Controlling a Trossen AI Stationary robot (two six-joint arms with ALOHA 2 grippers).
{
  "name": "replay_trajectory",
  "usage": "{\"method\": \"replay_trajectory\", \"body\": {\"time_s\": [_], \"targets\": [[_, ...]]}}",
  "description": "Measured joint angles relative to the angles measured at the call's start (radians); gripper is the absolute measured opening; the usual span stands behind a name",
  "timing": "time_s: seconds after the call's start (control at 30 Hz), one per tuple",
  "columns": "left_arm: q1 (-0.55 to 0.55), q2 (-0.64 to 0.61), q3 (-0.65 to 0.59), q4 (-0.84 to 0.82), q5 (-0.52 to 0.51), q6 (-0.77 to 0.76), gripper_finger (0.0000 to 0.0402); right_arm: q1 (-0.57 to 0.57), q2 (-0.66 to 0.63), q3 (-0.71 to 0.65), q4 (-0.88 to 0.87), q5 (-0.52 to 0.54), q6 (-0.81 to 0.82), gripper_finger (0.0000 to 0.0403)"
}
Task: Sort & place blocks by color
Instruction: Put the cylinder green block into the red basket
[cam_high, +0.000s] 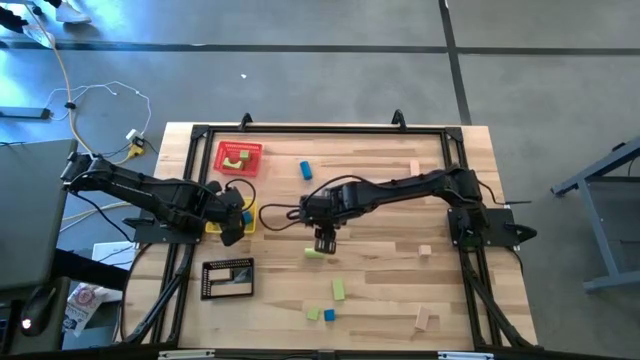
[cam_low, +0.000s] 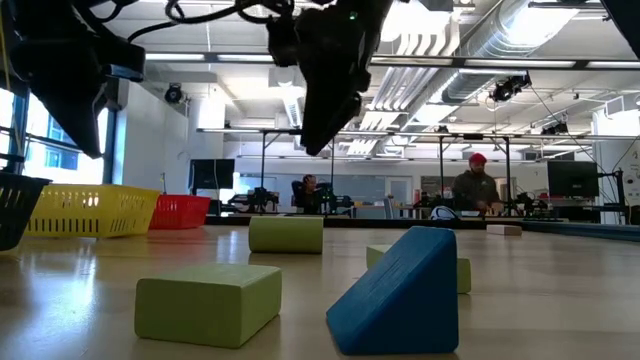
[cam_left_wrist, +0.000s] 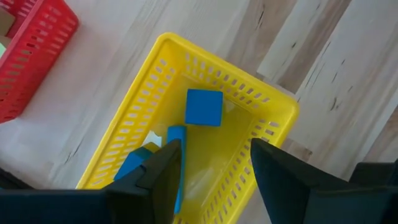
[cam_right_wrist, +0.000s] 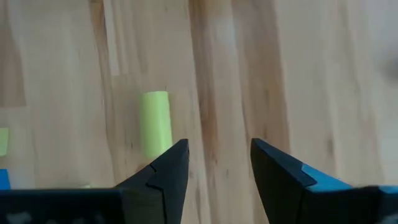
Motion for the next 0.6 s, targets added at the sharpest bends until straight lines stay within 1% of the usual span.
{"method": "replay_trajectory", "body": {"time_s": [0.17,0.37,0.6], "targets": [[0.0,0.0,0.0,0.012,0.0,0.017,0.0171,0.022,0.037,0.0,0.008,-0.01,-0.02,0.0158],[0.0,0.0,0.0,0.03,-0.001,0.033,0.0168,0.067,0.051,0.0,0.047,-0.016,-0.02,0.0158],[0.0,0.0,0.0,0.108,-0.001,0.051,0.0168,0.109,0.081,-0.003,0.089,0.0,-0.021,0.0158]]}}
